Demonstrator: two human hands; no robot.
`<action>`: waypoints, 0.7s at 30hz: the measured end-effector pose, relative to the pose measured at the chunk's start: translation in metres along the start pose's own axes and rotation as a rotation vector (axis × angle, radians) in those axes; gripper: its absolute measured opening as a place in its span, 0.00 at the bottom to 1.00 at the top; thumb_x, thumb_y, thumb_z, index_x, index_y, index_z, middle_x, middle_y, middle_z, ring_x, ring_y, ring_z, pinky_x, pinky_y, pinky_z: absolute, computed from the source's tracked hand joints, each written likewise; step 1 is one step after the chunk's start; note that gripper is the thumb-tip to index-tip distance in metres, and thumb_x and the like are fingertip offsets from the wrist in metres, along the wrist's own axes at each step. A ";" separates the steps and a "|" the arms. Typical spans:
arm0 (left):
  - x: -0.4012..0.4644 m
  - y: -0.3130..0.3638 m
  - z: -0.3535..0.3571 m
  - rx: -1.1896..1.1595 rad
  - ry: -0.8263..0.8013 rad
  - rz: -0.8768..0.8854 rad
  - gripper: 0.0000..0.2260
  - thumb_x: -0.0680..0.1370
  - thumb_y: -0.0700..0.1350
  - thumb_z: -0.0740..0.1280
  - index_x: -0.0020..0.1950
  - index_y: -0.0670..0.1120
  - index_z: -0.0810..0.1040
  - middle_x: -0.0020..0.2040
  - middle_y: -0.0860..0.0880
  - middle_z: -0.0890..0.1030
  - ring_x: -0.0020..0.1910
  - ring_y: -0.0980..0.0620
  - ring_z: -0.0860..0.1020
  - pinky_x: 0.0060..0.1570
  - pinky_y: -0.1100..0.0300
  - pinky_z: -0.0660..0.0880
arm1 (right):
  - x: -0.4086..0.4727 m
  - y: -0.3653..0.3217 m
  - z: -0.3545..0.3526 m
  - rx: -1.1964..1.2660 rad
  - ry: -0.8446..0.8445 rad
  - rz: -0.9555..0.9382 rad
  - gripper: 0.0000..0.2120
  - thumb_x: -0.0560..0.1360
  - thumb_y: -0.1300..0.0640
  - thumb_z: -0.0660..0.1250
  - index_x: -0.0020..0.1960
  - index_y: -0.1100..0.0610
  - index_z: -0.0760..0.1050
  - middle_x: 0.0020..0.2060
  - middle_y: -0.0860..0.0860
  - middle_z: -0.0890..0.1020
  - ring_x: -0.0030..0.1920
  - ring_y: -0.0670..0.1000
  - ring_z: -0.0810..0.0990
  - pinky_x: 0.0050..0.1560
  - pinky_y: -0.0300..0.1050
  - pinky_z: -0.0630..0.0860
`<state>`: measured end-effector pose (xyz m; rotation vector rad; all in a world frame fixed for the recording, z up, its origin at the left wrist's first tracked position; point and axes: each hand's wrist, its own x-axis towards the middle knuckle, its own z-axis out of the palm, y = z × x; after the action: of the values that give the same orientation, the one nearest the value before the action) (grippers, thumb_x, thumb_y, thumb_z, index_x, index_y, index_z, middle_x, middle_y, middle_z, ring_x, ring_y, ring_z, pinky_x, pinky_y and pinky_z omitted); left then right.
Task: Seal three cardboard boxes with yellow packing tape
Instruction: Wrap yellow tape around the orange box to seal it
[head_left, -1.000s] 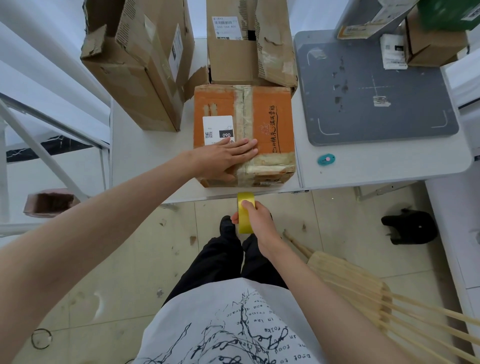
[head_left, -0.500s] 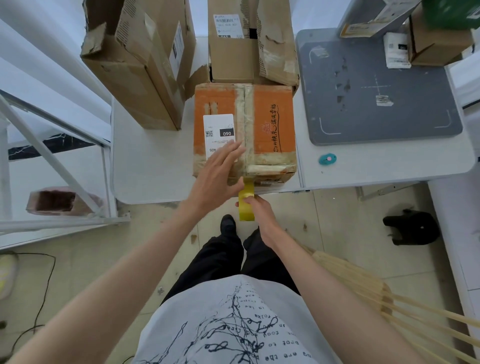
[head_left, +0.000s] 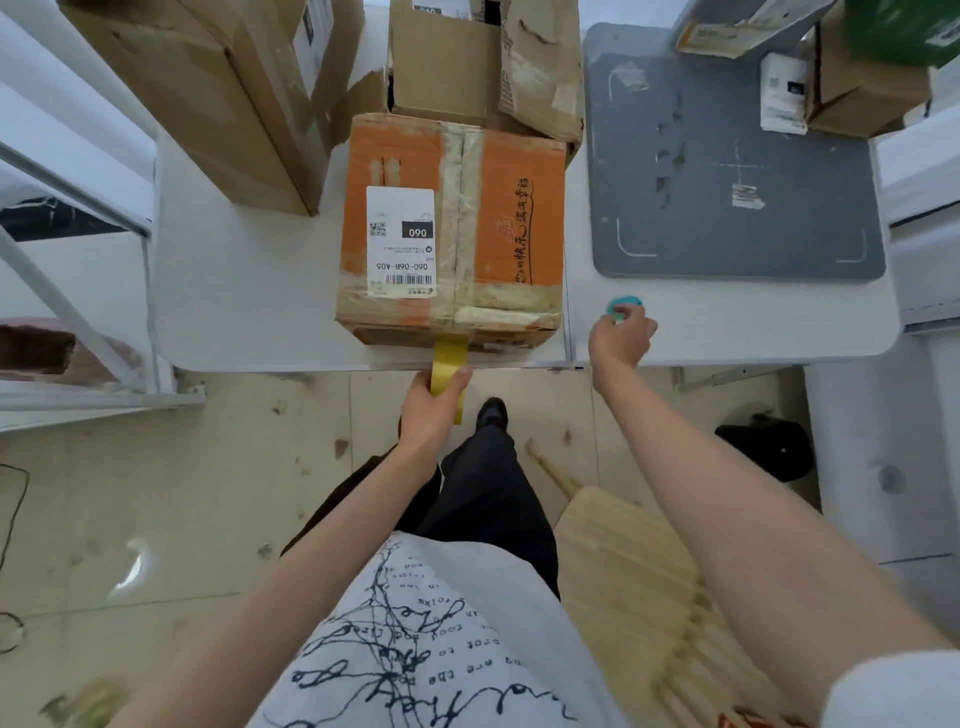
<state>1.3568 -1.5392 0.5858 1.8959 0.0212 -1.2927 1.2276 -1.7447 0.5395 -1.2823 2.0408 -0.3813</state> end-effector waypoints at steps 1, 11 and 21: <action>0.000 0.000 0.001 -0.020 -0.003 0.001 0.12 0.81 0.57 0.68 0.58 0.51 0.76 0.53 0.51 0.83 0.53 0.51 0.80 0.47 0.59 0.74 | 0.012 0.001 0.002 -0.092 -0.027 -0.017 0.15 0.82 0.64 0.61 0.68 0.56 0.72 0.71 0.54 0.67 0.64 0.57 0.72 0.64 0.50 0.73; 0.002 0.007 0.000 -0.117 -0.001 -0.050 0.07 0.80 0.50 0.71 0.52 0.48 0.82 0.48 0.51 0.87 0.52 0.51 0.83 0.50 0.61 0.76 | 0.056 0.012 0.010 -0.495 -0.158 -0.157 0.28 0.78 0.72 0.60 0.75 0.54 0.67 0.74 0.57 0.62 0.69 0.61 0.64 0.60 0.53 0.72; -0.016 0.015 -0.017 -0.044 -0.161 -0.064 0.09 0.81 0.47 0.68 0.57 0.44 0.80 0.45 0.48 0.87 0.43 0.53 0.83 0.52 0.55 0.79 | -0.017 0.015 -0.012 0.204 0.020 -0.235 0.08 0.82 0.61 0.63 0.59 0.58 0.68 0.53 0.55 0.79 0.49 0.52 0.79 0.54 0.47 0.80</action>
<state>1.3682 -1.5319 0.6094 1.7614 0.0277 -1.4730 1.2144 -1.7241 0.5465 -1.3971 1.8176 -0.6938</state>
